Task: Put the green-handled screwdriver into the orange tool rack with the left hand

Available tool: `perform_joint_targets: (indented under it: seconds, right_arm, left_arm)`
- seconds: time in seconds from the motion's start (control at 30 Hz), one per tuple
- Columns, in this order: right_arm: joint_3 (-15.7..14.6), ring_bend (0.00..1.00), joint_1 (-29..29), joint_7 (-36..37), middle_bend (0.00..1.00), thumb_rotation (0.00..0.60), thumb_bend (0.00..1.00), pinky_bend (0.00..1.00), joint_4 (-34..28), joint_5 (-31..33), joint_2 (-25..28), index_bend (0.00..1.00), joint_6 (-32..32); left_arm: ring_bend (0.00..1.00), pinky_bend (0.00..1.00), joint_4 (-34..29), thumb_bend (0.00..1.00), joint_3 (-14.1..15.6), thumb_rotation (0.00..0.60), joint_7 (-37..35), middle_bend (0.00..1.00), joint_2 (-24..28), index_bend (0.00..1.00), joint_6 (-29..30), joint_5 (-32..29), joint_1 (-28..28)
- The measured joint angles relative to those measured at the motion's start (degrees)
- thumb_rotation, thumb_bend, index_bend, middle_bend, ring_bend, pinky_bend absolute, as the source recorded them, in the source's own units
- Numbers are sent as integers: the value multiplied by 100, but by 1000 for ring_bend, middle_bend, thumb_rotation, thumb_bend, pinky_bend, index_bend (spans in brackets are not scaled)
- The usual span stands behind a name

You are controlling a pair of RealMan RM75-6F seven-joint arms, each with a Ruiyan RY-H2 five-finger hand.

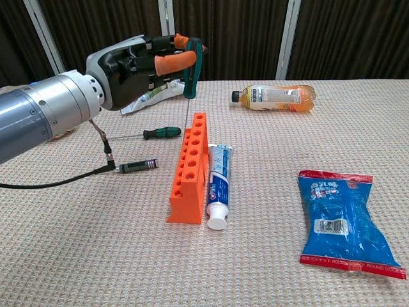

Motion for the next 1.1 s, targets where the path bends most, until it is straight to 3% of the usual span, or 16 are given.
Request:
perform_joint_targets:
  seconds: [1.1]
  right_arm:
    - [53, 0, 0, 67, 73, 600, 0, 11, 62, 103, 12, 117, -68]
  left_arm:
    - [0, 0, 211, 413, -18, 600, 46, 156, -151, 637, -117, -224, -199]
